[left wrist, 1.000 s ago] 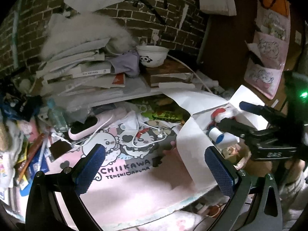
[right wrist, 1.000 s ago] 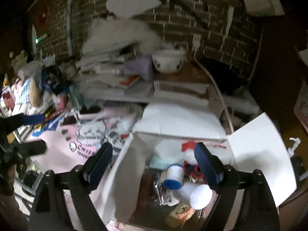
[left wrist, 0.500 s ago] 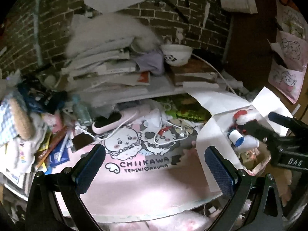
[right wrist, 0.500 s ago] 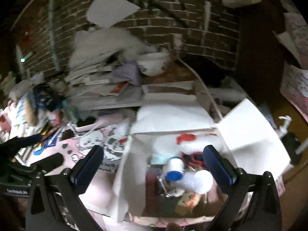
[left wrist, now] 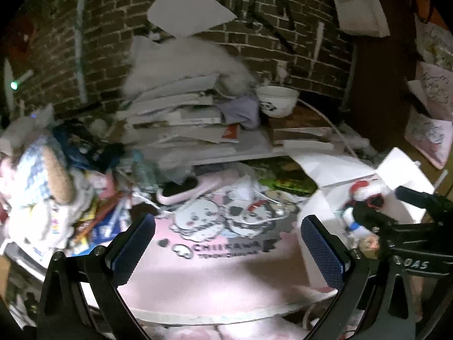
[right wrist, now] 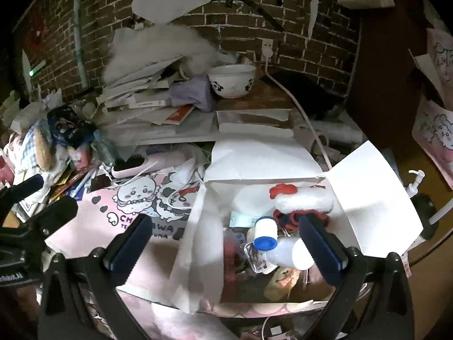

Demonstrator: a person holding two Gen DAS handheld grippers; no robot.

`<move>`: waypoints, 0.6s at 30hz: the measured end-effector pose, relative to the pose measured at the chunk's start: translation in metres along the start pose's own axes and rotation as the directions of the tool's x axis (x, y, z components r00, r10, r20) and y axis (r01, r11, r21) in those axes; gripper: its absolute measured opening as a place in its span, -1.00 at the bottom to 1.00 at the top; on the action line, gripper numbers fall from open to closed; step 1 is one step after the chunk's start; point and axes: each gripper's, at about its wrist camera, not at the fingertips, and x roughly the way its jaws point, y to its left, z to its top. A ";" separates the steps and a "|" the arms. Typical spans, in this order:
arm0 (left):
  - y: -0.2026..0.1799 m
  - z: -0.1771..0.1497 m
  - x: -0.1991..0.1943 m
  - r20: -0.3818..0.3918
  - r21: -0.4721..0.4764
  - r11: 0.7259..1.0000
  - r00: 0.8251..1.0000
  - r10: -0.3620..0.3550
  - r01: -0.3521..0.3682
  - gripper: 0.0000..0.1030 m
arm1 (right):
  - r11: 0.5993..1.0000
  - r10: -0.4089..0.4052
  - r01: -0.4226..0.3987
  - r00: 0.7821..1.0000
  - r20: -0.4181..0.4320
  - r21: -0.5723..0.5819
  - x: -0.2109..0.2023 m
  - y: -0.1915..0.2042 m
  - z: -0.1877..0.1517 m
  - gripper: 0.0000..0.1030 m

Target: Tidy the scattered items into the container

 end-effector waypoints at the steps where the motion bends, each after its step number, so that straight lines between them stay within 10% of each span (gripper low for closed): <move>1: 0.000 0.000 -0.001 0.005 0.002 1.000 1.000 0.011 -0.011 1.00 | 1.000 0.002 -0.002 1.000 0.005 0.006 -0.001 0.000 0.000 1.00; 18: 0.008 0.003 -0.005 0.048 -0.012 0.998 0.997 0.057 -0.056 1.00 | 1.000 -0.009 0.009 1.000 -0.002 0.005 0.007 0.002 0.003 1.00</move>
